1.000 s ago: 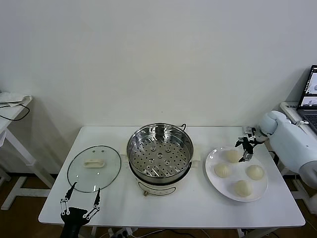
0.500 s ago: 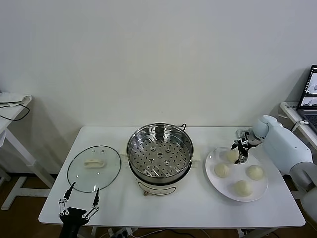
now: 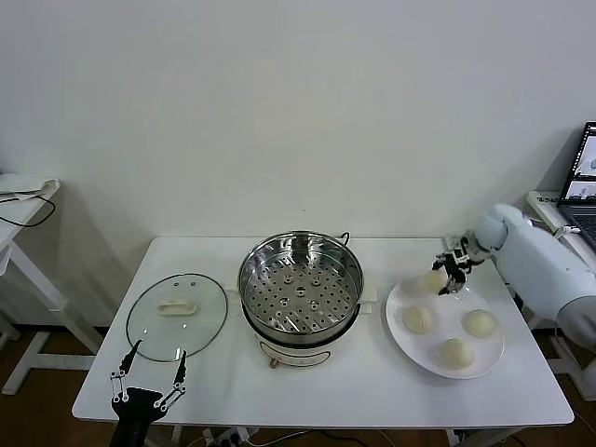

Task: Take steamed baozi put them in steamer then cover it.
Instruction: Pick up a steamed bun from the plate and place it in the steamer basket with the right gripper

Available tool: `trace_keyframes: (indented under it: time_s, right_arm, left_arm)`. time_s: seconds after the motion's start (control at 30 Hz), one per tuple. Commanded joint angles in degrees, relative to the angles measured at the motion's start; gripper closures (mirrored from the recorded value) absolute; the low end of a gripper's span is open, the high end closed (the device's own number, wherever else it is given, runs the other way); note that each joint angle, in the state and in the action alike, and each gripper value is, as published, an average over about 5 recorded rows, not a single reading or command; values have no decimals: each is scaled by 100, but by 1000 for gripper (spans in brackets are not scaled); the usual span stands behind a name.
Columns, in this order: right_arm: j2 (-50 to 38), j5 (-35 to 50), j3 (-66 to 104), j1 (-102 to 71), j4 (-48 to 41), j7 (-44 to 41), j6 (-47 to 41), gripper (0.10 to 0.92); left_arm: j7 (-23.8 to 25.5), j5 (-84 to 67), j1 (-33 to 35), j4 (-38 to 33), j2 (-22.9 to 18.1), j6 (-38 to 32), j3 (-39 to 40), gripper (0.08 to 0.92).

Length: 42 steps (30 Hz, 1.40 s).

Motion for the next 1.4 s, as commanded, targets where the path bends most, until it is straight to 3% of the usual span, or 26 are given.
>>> trace_keyframes:
  time_s: [0.03,0.27,0.47,0.9,1.4]
  right_arm:
    - [-216,536,-1508,1826,1672,-178,1497,331]
    - [723,469,-1786,2508,1927,-105,2869,324]
    - [1433,115,-1902,2422,1930,-21,3352,322]
    - [2151,-679,-2134,1703,1719,369,3505,321]
    - [2749,-1466,-1800,1024,609,488,3509,321]
  left_arm:
    - [-10,-8,-9,-23,23,8,11,177]
    - [-25,-3,54,-101,20,-4,10,177]
    - [-52,-4,93,-102,18,-38,-9,177]
    - [-75,-15,91,-104,42,-55,-2,177]
    - [-107,-25,88,-72,48,-149,-35,177]
